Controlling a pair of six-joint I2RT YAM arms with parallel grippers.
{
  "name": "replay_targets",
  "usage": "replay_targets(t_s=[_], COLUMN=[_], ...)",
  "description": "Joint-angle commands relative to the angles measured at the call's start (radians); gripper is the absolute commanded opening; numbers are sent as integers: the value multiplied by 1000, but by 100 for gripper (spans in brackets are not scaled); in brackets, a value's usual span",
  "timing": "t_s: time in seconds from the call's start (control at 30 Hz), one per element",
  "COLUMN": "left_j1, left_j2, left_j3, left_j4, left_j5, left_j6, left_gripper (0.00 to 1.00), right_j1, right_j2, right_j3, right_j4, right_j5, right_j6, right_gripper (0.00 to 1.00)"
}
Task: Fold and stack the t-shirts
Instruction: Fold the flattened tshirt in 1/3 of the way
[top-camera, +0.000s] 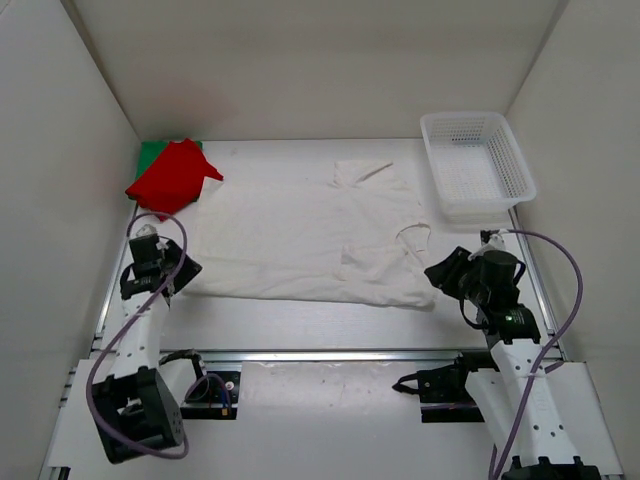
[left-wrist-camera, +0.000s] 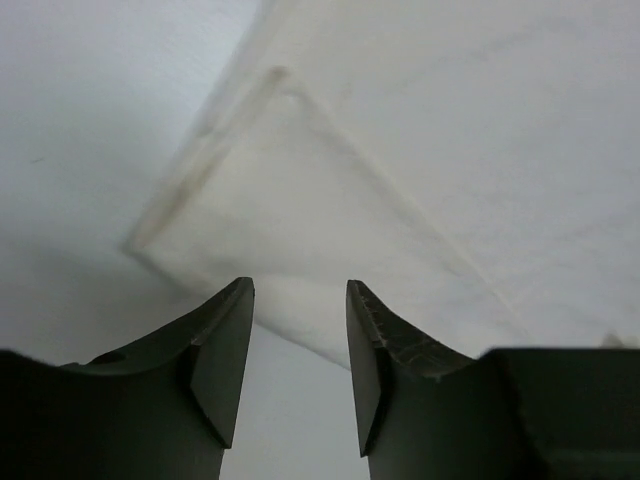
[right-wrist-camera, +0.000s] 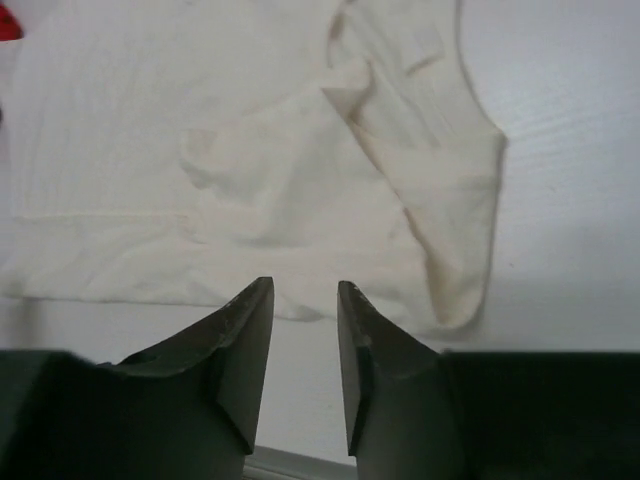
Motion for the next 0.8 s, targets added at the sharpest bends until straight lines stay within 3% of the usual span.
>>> replay_targets(t_s=[0.0, 0.07, 0.23, 0.3, 0.43, 0.63, 0.77], left_j1=[-146, -262, -773, -840, -916, -920, -872], left_j2=[-73, -87, 28, 118, 307, 378, 375], left_j3=[40, 8, -46, -52, -22, -73, -173], left_j4=[132, 206, 417, 508, 619, 725, 731], left_j5=[75, 81, -61, -25, 28, 58, 75], left_j6=[-5, -38, -143, -187, -207, -215, -215], left_gripper=[52, 44, 36, 34, 32, 32, 33], right_j1=[88, 163, 389, 403, 443, 463, 474], right_j2=[37, 95, 380, 547, 695, 765, 758], right_j3=[53, 26, 62, 102, 99, 40, 4], right_j4=[101, 168, 392, 441, 545, 590, 523], right_j5=[23, 48, 134, 97, 106, 117, 152], right_j6=[-66, -50, -104, -120, -117, -97, -86], right_gripper=[29, 0, 0, 0, 0, 0, 1])
